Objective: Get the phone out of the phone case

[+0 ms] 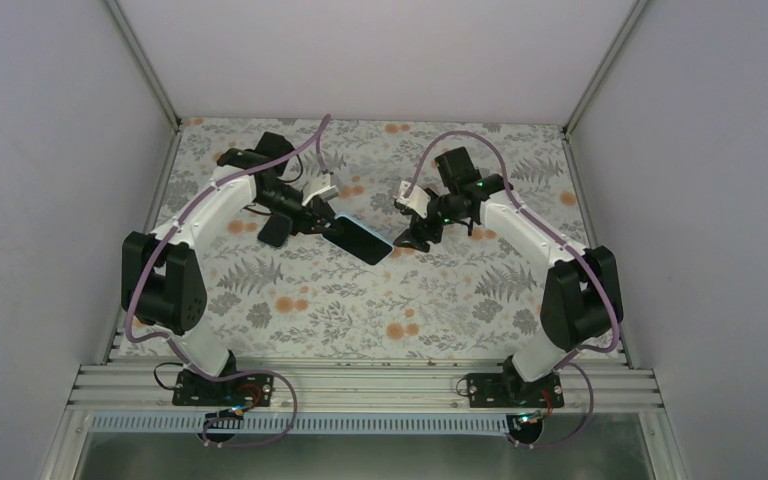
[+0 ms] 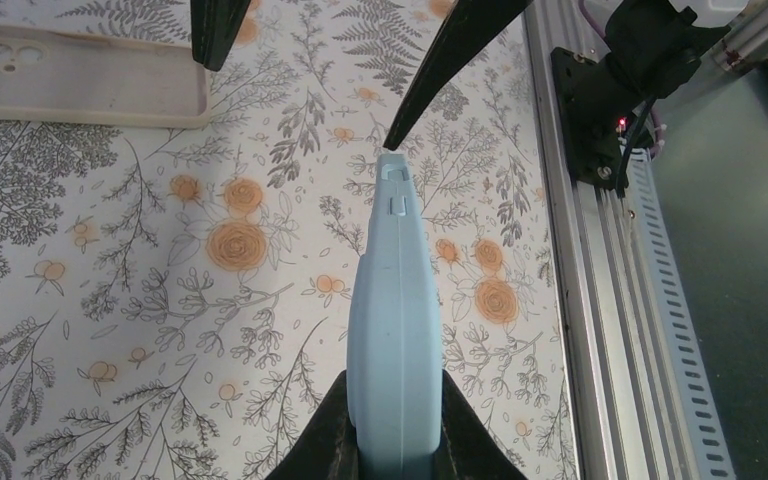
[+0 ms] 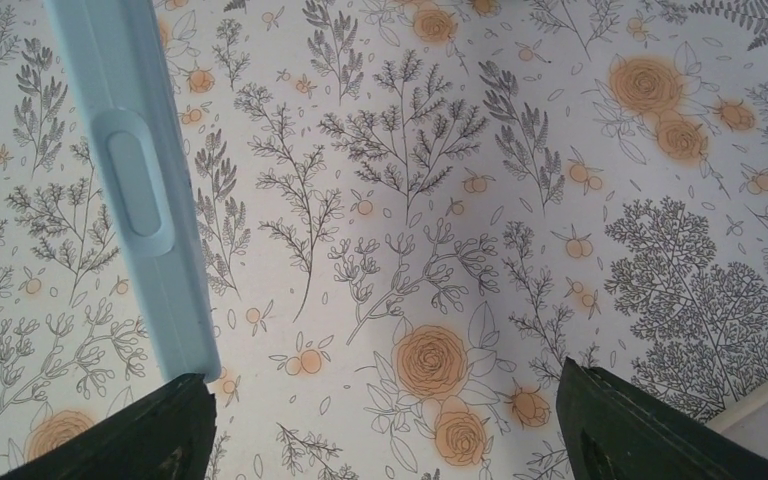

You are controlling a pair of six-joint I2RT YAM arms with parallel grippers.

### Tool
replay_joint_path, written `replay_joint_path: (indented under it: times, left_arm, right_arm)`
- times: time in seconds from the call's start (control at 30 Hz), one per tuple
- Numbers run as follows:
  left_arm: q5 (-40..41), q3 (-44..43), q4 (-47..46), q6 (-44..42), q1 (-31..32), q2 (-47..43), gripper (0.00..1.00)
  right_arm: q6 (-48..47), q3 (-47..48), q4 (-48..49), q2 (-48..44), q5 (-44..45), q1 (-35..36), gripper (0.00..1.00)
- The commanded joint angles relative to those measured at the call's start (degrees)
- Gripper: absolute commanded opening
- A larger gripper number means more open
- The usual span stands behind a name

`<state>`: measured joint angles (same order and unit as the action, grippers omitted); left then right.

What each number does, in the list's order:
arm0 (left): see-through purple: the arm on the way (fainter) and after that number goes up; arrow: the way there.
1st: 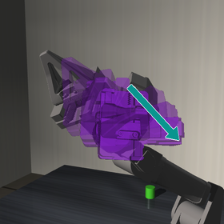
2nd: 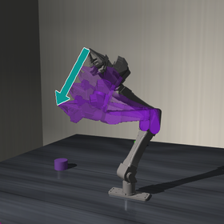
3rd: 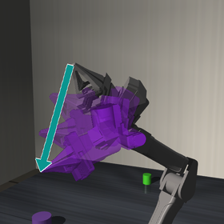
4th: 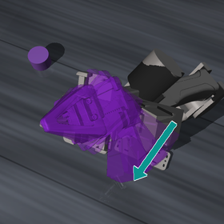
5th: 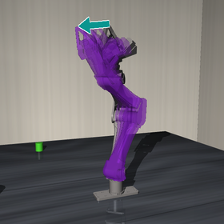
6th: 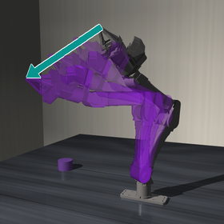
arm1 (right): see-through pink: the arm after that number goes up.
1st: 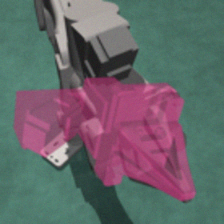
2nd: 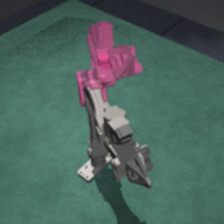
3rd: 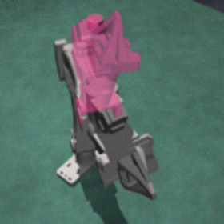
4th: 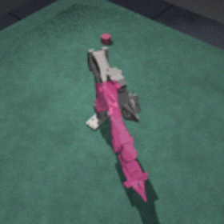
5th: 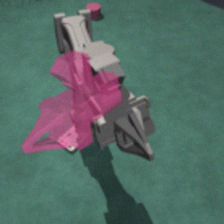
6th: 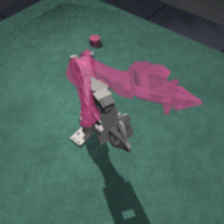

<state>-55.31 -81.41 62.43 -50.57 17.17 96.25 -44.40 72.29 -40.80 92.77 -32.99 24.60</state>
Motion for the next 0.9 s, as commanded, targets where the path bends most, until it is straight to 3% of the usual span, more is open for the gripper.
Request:
replay_joint_path:
  times: [0.0,0.37,0.87]
  left_arm:
    - [-3.7,-0.4,-0.5,-1.2,0.1,-1.9,0.02]
    - [-3.5,-1.2,-1.2,-0.2,0.2,-1.2,0.02]
    - [-3.8,-1.9,-0.8,-0.3,0.5,-1.1,0.02]
  right_arm:
    - [-0.6,0.2,-0.9,-1.4,-2.2,-0.4,0.87]
    - [-2.5,-0.3,-4.5,-1.9,-5.0,-0.2,0.86]
    - [-0.5,0.7,-1.8,1.2,-2.2,0.5,0.84]
